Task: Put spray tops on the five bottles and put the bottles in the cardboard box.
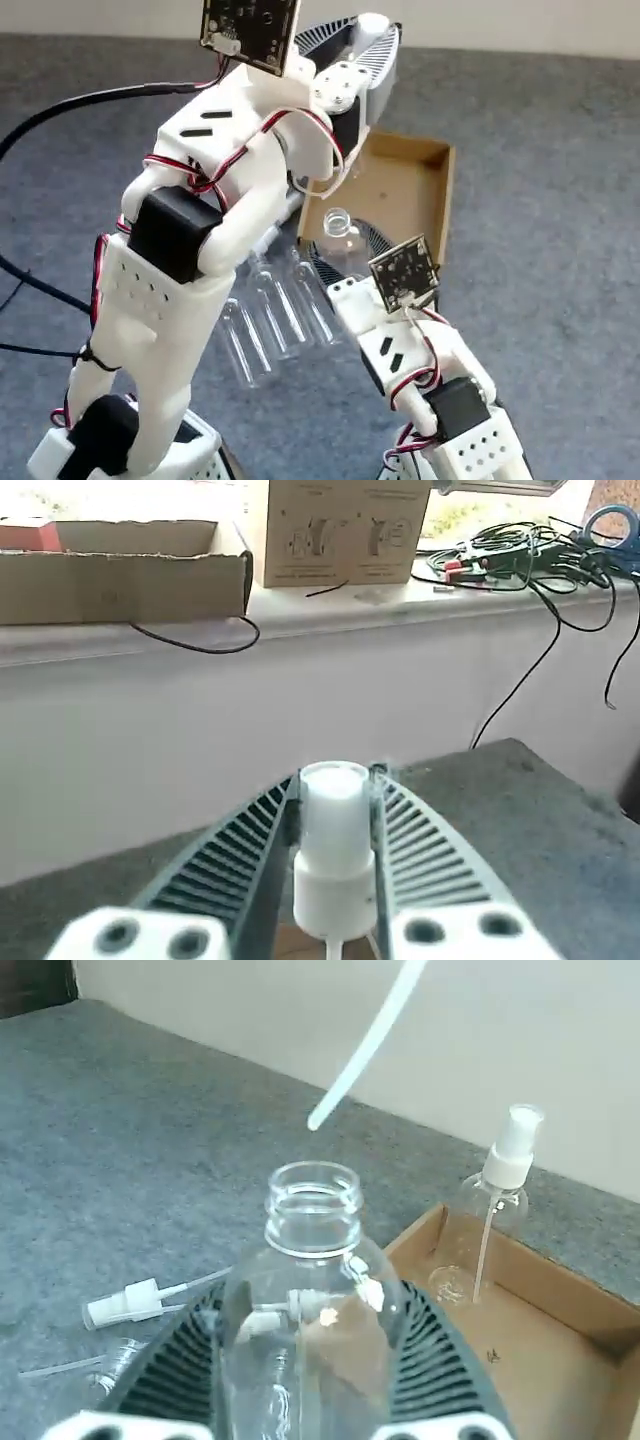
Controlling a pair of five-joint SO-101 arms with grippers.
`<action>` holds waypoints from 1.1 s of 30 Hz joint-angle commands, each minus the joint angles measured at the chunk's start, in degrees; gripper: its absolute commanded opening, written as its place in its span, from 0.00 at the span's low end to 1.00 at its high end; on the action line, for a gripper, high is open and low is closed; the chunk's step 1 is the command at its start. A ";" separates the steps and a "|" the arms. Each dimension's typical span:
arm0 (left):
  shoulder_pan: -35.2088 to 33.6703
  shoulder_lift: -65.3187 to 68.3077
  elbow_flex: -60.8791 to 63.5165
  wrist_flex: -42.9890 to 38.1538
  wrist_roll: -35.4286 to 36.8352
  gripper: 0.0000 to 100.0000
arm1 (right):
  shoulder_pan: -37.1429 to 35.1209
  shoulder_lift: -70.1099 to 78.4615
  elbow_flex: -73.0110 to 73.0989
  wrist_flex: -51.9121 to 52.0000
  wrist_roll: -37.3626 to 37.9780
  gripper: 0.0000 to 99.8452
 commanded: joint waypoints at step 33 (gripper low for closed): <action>3.65 -11.47 21.85 7.30 4.92 0.01 | 5.58 -0.75 -4.09 -1.45 -10.99 0.00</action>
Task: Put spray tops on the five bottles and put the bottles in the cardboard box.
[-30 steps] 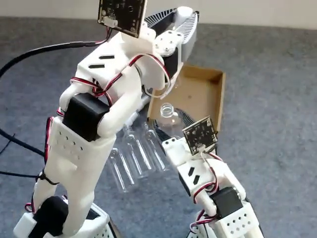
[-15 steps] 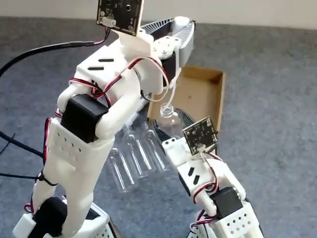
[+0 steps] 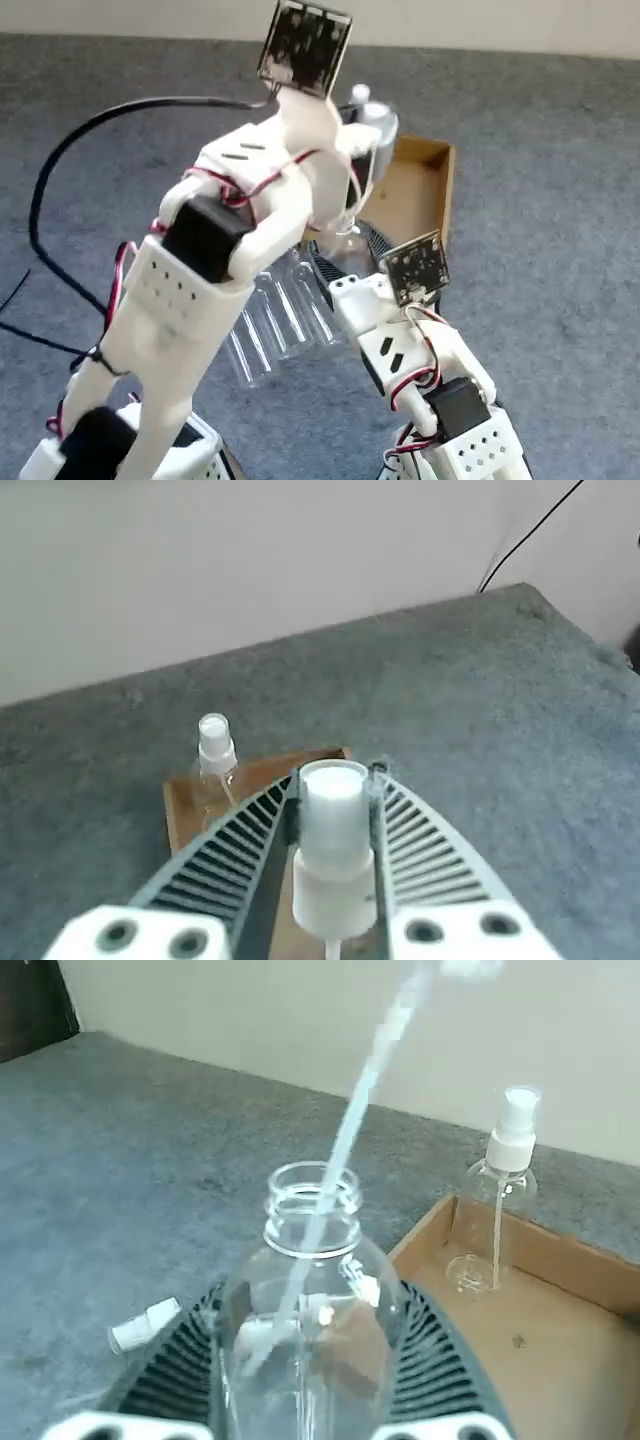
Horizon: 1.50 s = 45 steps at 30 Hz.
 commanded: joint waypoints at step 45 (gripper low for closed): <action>-1.98 -12.70 17.36 -8.26 -15.12 0.13 | 2.42 -0.66 -4.26 -1.36 -2.64 0.00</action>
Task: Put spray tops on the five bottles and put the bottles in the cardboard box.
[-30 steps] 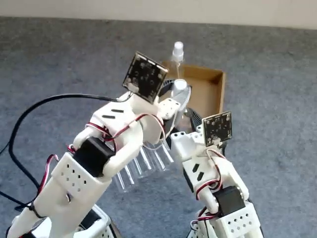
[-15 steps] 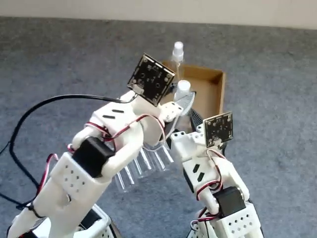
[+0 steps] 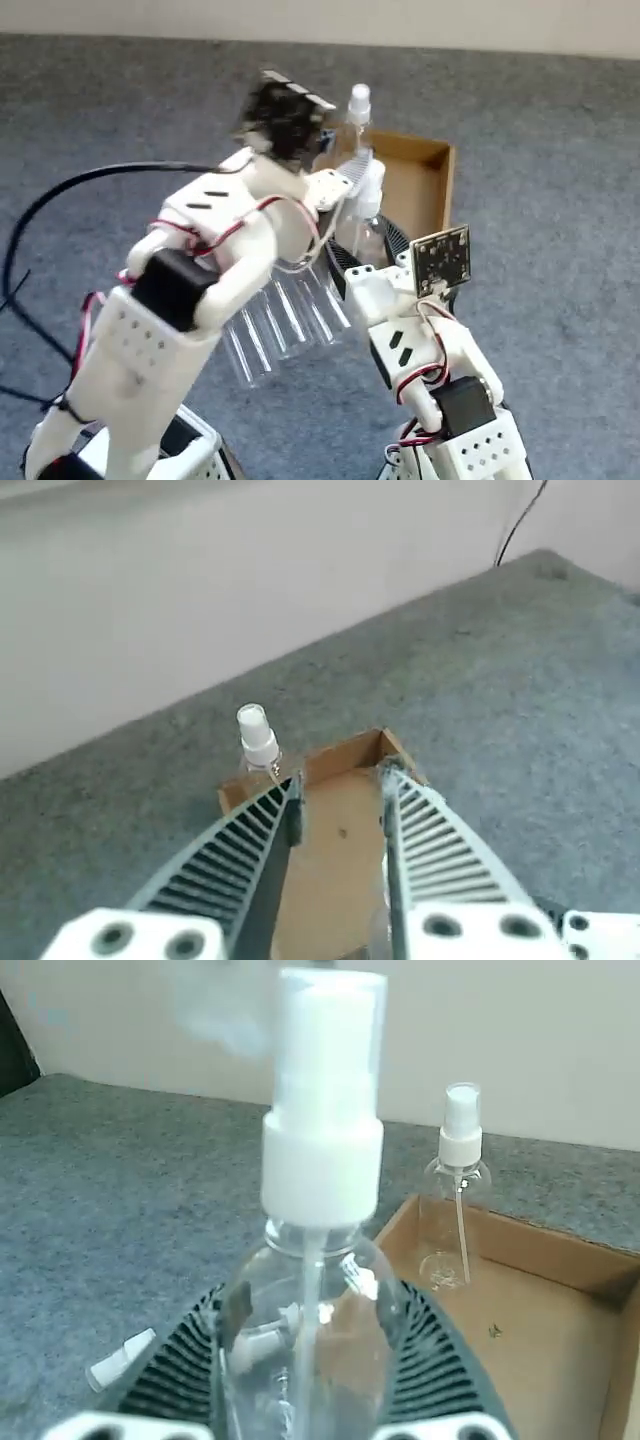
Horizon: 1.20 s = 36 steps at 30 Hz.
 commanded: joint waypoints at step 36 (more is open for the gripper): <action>-6.11 -34.95 44.00 -1.85 -8.00 0.22 | 3.74 52.97 -54.90 13.67 -2.02 0.00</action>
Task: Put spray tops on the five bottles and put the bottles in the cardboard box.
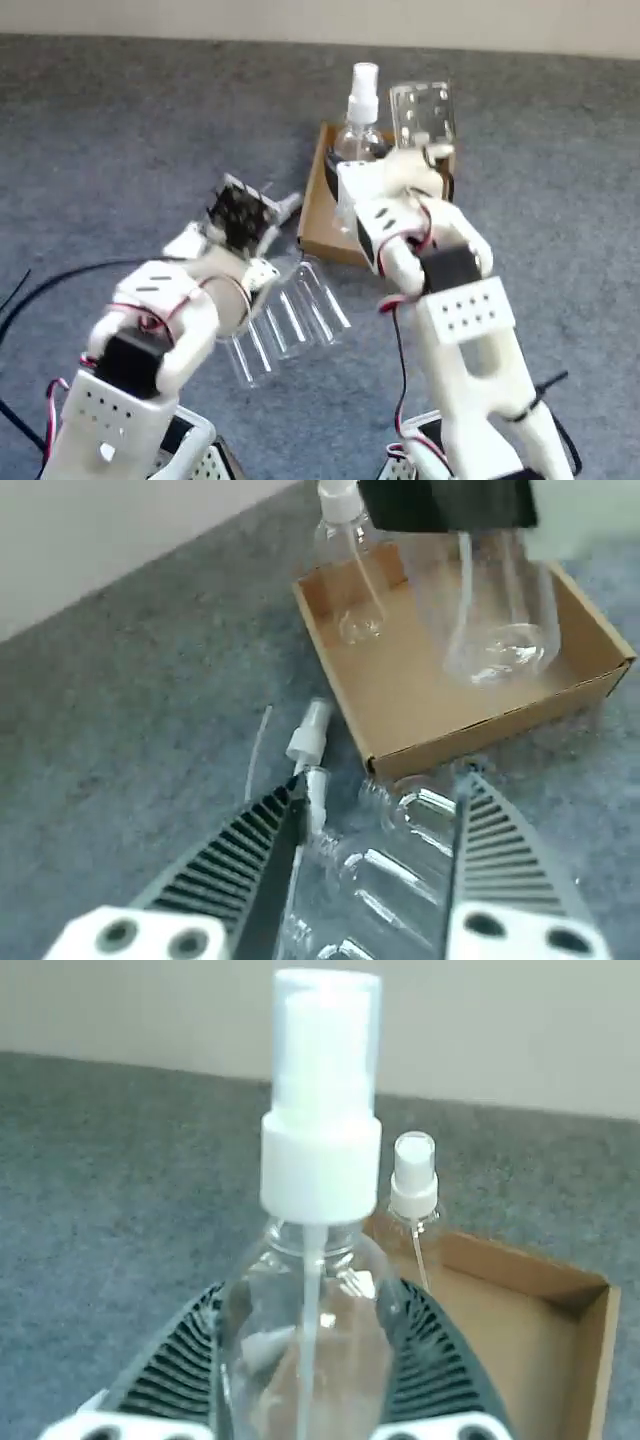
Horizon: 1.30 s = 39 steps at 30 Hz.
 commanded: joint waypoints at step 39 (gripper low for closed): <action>1.54 -6.99 12.53 -12.48 2.02 0.22 | 12.62 -3.91 -4.35 8.31 8.79 0.00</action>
